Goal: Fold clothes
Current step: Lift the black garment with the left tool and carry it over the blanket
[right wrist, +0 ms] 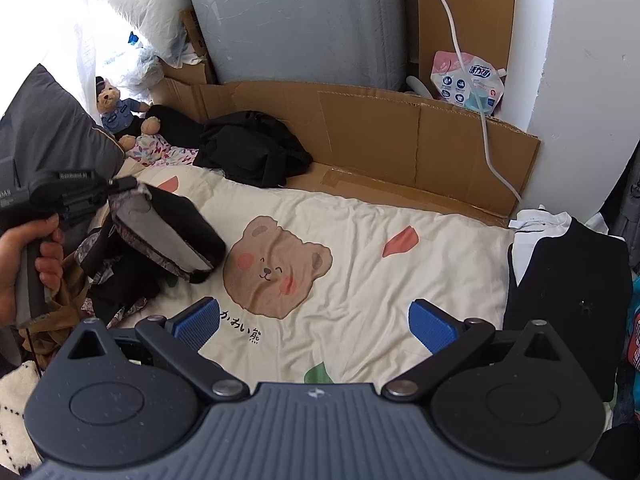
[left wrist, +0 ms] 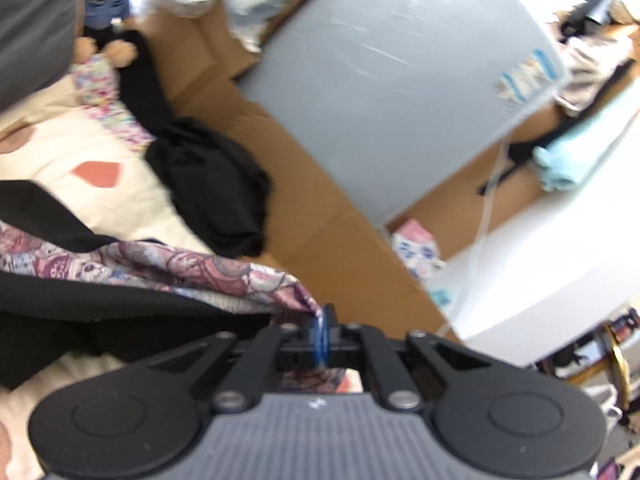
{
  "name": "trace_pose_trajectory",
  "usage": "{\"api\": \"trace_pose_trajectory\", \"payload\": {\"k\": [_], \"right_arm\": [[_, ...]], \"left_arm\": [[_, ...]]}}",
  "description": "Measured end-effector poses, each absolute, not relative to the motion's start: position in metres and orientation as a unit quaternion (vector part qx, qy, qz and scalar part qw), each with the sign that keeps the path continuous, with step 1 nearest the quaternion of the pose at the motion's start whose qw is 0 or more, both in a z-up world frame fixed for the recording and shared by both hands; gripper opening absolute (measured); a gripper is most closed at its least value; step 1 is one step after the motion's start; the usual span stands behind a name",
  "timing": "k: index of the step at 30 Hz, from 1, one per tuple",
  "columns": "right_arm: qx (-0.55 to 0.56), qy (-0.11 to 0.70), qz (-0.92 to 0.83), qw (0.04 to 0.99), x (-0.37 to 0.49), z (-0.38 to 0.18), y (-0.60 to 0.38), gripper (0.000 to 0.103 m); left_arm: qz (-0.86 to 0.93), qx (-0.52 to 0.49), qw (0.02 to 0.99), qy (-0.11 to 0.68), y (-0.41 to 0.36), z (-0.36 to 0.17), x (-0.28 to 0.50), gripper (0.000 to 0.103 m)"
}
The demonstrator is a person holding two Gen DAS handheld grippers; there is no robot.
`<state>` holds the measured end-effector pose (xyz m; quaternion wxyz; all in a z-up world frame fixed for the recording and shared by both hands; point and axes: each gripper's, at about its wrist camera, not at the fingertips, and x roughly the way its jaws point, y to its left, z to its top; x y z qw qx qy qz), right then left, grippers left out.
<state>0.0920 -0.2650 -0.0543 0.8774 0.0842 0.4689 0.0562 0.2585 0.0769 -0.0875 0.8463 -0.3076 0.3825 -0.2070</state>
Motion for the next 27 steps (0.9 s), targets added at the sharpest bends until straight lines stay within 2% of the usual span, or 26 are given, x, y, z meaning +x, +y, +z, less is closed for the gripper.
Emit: {"api": "trace_pose_trajectory", "payload": {"k": [10,27], "right_arm": [[0.1,0.425,0.06,0.898,0.074,-0.023,-0.284,0.103],[0.095,0.444,0.061,0.889,0.045,-0.027,-0.324,0.103]], "left_arm": [[-0.275,-0.281,0.827,0.401,0.007,-0.055,0.217,0.001],[-0.364,-0.253,0.796,0.412,-0.074,-0.011,0.161,0.001]]}}
